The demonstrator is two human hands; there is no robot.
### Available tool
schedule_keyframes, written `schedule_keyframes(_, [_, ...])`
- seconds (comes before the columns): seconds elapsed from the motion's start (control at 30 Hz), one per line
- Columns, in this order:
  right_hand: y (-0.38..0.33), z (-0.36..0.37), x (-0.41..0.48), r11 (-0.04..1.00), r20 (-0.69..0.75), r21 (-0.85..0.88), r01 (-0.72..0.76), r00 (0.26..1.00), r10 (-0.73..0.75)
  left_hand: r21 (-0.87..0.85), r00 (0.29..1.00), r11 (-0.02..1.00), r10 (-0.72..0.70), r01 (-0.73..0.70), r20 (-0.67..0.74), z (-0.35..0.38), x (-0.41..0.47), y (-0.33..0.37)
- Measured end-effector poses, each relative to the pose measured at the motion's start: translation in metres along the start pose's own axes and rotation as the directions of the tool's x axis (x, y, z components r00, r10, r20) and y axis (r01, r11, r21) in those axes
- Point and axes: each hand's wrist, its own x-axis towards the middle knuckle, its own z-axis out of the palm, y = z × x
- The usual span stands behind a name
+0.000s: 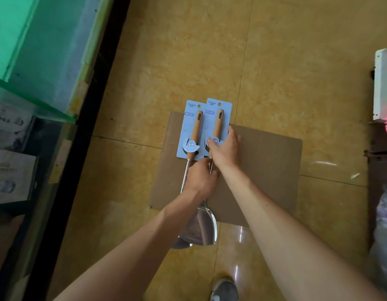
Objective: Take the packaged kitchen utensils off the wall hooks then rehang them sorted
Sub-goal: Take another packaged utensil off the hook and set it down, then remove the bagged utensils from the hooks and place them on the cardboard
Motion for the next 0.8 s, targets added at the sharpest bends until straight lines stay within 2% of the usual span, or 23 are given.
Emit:
schedule_keyframes(0.2, [-0.006,-0.004,-0.007,1.0,-0.011,-0.004,-0.008,1.0,0.008,-0.013,0.997,0.999,0.032,-0.033,-0.071,-0.008,-0.009,0.009])
schedule_keyframes(0.43, [-0.013,-0.016,-0.012,1.0,-0.015,-0.022,0.011,1.0,-0.011,-0.057,0.986,0.998,-0.022,0.013,-0.163,-0.019,-0.014,0.019])
schedule_keyframes(0.67, [-0.03,-0.044,-0.026,0.998,-0.025,-0.034,0.058,0.998,-0.059,0.157,0.96,0.981,0.148,-0.112,-0.238,-0.051,-0.033,0.035])
schedule_keyframes(0.8, [-0.042,-0.069,-0.041,0.994,-0.049,-0.065,0.083,0.995,-0.086,0.298,0.949,0.945,0.209,-0.134,-0.237,-0.073,-0.052,0.055])
